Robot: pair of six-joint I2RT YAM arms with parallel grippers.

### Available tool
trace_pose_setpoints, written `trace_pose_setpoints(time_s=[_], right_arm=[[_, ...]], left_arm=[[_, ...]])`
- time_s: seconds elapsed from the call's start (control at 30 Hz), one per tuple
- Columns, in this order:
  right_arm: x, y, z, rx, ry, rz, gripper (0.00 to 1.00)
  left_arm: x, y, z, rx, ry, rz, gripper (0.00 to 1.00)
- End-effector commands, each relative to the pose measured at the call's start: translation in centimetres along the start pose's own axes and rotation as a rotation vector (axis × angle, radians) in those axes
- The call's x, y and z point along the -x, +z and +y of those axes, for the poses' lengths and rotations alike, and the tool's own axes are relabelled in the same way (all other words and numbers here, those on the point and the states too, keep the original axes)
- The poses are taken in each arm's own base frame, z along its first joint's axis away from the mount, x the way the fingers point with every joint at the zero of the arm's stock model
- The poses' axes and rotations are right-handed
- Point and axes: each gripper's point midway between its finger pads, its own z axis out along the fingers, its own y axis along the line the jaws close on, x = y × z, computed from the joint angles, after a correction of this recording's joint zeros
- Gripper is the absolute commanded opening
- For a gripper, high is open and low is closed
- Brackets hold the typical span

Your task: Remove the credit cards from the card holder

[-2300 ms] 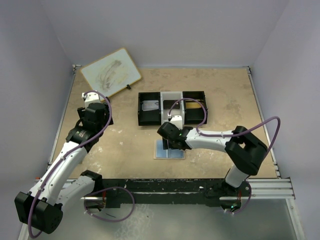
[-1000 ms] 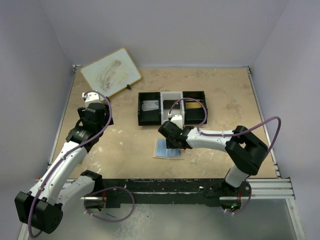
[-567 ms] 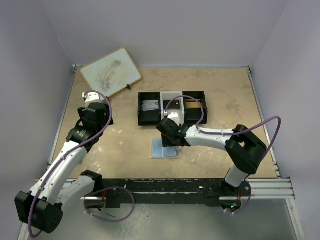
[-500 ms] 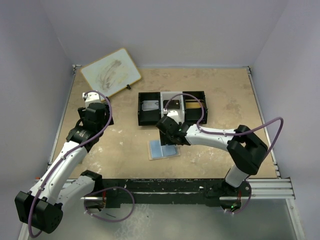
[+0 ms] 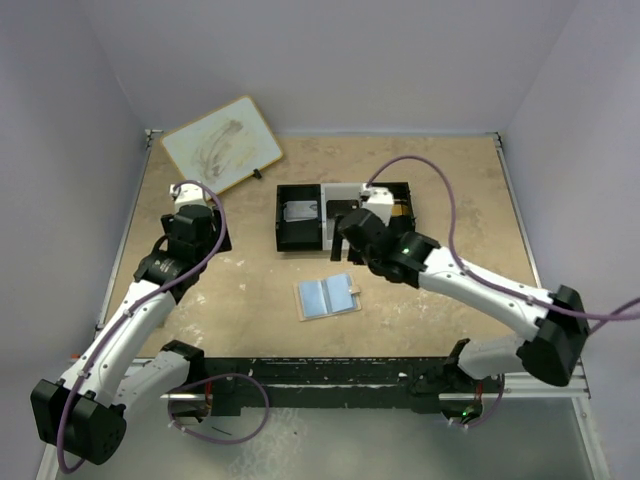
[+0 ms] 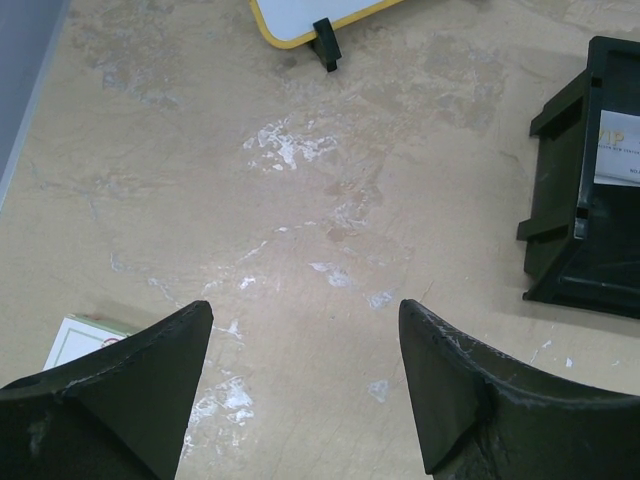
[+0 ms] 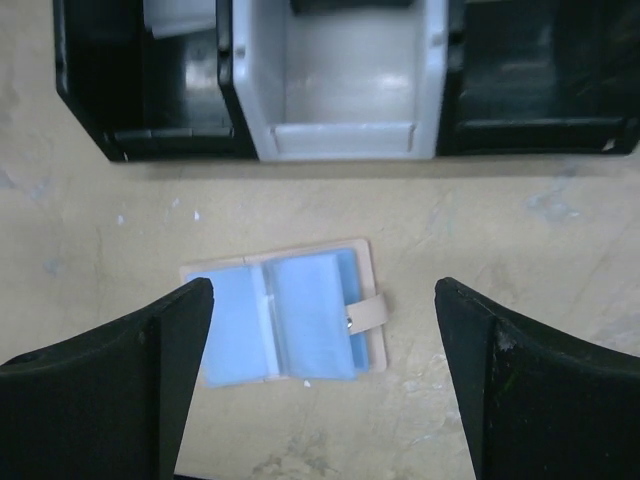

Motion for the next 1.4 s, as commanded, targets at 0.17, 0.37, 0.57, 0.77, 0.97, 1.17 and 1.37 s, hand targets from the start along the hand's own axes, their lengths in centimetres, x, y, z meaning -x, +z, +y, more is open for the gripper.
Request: trace_pose_setpoints(time_s=[0.17, 0.37, 0.57, 0.77, 0.97, 1.17, 1.37], right_arm=[[9.9, -2.8, -9.3, 0.086, 0.308, -0.378, 0.98], [10.4, -4.2, -13.1, 0.061, 0.259, -0.443, 0.98], [17.6, -13.6, -13.8, 0.062, 0.144, -0.692, 0.98], [23.4, -21.3, -13.3, 0.079, 0.023, -0.859, 1.0], [26.3, -22.4, -13.4, 0.025, -0.007, -0.883, 1.0], [26.3, -20.9, -13.2, 0.012, -0.006, -0.849, 1.0], [26.7, -21.9, -14.0, -0.024, 0.031, -0.847, 1.0]], left_arm=[[2.0, -0.3, -0.4, -0.026, -0.062, -0.085, 0.74], [3.0, -0.6, -0.9, -0.039, -0.159, -0.105, 0.77], [8.8, -5.1, 0.7, -0.016, -0.323, -0.219, 0.77], [14.2, -11.1, 4.3, 0.057, -0.379, -0.337, 0.77], [15.9, -13.2, 6.2, 0.127, -0.408, -0.374, 0.77], [18.1, -14.1, 7.1, 0.194, -0.399, -0.396, 0.77], [19.2, -13.2, 6.8, 0.227, -0.405, -0.403, 0.77]])
